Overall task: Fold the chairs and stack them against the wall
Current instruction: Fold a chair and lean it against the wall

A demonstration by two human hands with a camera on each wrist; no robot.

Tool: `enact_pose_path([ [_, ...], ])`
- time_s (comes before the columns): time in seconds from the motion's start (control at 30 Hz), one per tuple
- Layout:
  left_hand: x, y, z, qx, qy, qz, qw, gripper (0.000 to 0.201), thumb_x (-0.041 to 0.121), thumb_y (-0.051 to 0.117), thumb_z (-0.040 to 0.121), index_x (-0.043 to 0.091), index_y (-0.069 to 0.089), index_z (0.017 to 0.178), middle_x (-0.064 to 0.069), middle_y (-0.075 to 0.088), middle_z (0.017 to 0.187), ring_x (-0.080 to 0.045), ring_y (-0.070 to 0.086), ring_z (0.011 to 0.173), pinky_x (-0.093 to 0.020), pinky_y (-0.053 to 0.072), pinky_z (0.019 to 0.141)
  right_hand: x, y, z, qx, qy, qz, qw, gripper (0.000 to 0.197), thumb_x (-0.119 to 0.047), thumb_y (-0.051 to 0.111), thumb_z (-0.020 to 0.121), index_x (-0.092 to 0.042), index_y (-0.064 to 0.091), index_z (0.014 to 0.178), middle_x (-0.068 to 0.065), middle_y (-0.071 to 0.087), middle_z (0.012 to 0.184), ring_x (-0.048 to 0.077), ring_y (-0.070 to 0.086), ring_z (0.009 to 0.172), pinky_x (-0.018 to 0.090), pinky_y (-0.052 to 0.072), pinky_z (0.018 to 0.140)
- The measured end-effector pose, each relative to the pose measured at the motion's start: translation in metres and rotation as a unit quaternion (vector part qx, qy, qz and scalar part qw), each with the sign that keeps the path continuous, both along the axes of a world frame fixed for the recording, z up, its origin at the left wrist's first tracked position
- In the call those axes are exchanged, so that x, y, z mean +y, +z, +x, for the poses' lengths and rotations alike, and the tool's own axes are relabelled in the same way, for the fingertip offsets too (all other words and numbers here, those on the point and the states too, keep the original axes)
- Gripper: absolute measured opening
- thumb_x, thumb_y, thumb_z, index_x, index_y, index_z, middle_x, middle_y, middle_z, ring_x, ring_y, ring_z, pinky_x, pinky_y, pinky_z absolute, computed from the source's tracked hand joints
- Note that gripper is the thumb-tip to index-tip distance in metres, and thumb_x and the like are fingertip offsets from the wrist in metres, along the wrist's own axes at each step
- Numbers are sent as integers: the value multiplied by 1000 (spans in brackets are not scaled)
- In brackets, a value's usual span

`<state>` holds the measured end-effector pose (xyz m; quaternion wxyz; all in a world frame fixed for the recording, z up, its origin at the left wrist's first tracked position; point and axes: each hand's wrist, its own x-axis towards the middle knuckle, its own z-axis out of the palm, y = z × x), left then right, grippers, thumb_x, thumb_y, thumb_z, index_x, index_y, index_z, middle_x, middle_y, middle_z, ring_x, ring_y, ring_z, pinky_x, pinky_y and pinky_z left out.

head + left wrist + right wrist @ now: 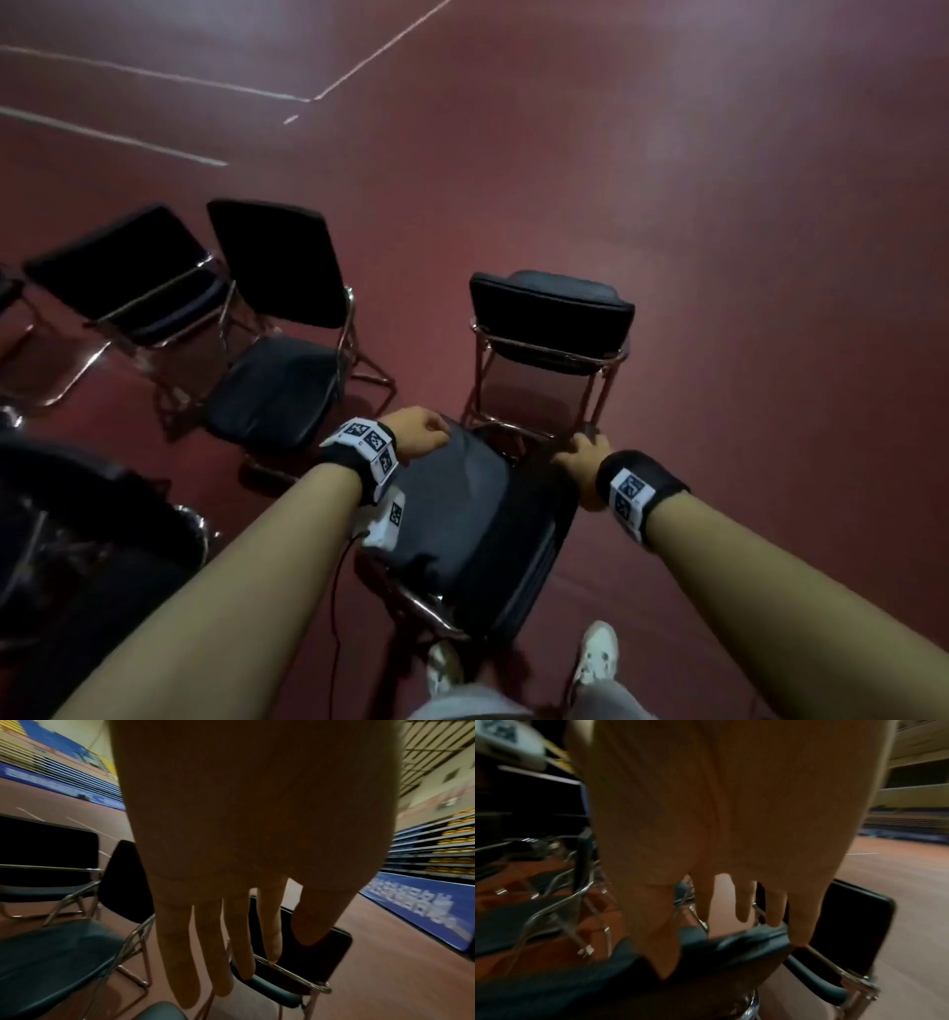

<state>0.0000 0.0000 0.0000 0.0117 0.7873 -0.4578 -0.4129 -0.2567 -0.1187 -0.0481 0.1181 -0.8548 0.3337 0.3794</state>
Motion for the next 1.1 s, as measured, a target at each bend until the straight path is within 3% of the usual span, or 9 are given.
enact_pose_path([
  [0.13, 2, 8, 1, -11, 94, 2, 996, 25, 27, 54, 97, 18, 68, 116, -1, 63, 89, -21, 63, 79, -39, 60, 72, -7, -21, -7, 68, 136, -11, 988, 91, -40, 79, 79, -38, 26, 153, 11, 12, 159, 49, 8, 145, 72, 15, 112],
  [0.2, 10, 6, 3, -25, 130, 6, 991, 23, 28, 55, 96, 20, 69, 114, 0, 66, 91, -20, 64, 78, -38, 60, 73, -11, -30, -6, 42, 177, -45, 982, 75, -39, 70, 87, -32, 32, 151, 12, 18, 157, 48, 8, 145, 76, 4, 110],
  [0.3, 31, 4, 1, -43, 167, 16, 985, 25, 27, 55, 97, 22, 69, 117, 1, 69, 105, -21, 66, 89, -28, 57, 72, -9, -36, 1, 1, 293, -65, 954, 51, -23, 50, 99, -23, 39, 149, 15, 23, 157, 43, 9, 146, 79, -1, 108],
  [0.43, 77, -3, 2, -61, 226, 50, 971, 29, 25, 54, 99, 19, 67, 123, 0, 67, 111, -22, 64, 110, -17, 39, 75, 6, -40, 12, 9, 417, -18, 909, 49, -15, 40, 104, -21, 37, 152, 12, 27, 158, 37, 20, 146, 75, 5, 111],
  [0.63, 137, -34, 27, -67, 292, 100, 949, 30, 28, 55, 98, 19, 68, 124, -3, 68, 124, -22, 63, 114, -22, 44, 90, -11, -46, 40, -81, 446, -8, 891, 54, -14, 51, 96, -24, 39, 147, 3, 46, 145, 31, 43, 132, 54, 28, 112],
  [0.77, 155, -61, 61, -47, 289, 117, 949, 30, 29, 57, 97, 19, 69, 122, 3, 66, 126, -18, 60, 117, -21, 42, 96, -11, -53, 97, -129, 415, -16, 901, 41, -25, 52, 95, -27, 45, 135, 2, 54, 133, 28, 48, 128, 50, 22, 114],
  [0.93, 145, -88, 116, -24, 248, 105, 963, 30, 25, 55, 96, 17, 69, 121, -2, 67, 127, -21, 60, 118, -27, 45, 102, -1, -58, 172, -134, 387, -55, 910, 46, -16, 43, 95, -21, 36, 141, 10, 48, 133, 34, 42, 126, 54, 16, 117],
  [1.03, 131, -110, 151, -7, 235, 86, 968, 30, 25, 53, 97, 17, 69, 122, -2, 67, 127, -21, 61, 117, -25, 46, 98, 1, -67, 221, -134, 367, -47, 919, 46, -18, 43, 96, -24, 35, 141, 10, 45, 132, 34, 41, 124, 55, 11, 119],
  [1.1, 123, -124, 172, 0, 226, 84, 971, 30, 25, 51, 98, 17, 69, 121, -3, 67, 123, -23, 62, 109, -23, 45, 85, 1, -75, 251, -141, 359, -42, 922, 44, -24, 46, 95, -26, 38, 138, 8, 46, 128, 33, 43, 121, 54, 10, 119],
])
